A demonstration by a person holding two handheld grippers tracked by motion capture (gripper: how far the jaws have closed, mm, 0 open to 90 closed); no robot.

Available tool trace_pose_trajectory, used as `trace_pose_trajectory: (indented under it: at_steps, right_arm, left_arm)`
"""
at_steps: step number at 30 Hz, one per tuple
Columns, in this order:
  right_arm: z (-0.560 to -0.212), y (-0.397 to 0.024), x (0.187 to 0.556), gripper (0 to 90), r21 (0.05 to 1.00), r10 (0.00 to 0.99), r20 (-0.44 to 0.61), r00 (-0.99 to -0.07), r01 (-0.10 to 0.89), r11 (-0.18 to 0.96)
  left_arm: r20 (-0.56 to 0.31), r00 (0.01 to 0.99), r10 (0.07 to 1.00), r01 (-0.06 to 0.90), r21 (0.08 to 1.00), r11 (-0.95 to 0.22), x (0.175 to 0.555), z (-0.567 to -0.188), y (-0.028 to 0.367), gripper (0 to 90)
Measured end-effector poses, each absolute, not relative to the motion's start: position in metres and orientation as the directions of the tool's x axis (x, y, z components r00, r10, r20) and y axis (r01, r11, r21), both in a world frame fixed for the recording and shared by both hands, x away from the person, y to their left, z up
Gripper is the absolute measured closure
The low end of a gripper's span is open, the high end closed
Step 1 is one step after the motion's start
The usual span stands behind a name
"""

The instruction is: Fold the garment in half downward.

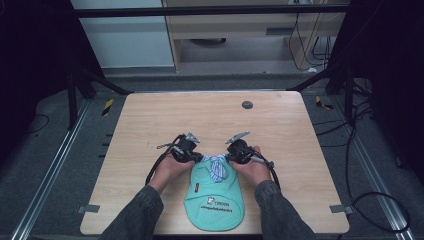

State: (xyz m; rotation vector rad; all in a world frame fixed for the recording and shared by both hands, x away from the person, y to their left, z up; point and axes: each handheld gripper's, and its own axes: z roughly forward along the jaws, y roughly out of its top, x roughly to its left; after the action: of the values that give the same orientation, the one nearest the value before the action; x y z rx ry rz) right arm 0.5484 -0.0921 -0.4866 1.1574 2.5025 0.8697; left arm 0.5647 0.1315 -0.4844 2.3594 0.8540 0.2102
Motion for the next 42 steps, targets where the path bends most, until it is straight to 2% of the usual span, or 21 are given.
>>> trace_pose_trajectory:
  at_steps: [12,28,31,42]
  right_arm:
    - [-0.488,-0.089,0.545,83.2,0.622,0.754,-0.009,-0.657,0.586,0.518]
    - [-0.484,-0.093,0.543,84.0,0.649,0.754,0.0,-0.657,0.574,0.499]
    - [-0.477,-0.094,0.54,84.0,0.663,0.753,-0.004,-0.658,0.562,0.495]
    - [-0.452,-0.099,0.529,84.0,0.71,0.737,-0.038,-0.674,0.501,0.495]
  left_arm:
    - [-0.042,0.784,0.62,0.516,0.599,-0.612,0.563,-0.484,0.13,86.2]
    - [-0.011,0.767,0.641,0.52,0.594,-0.613,0.563,-0.481,0.128,87.2]
    - [-0.02,0.764,0.644,0.522,0.605,-0.601,0.563,-0.476,0.13,87.2]
    - [0.04,0.784,0.619,0.458,0.637,-0.621,0.557,-0.441,0.13,87.4]
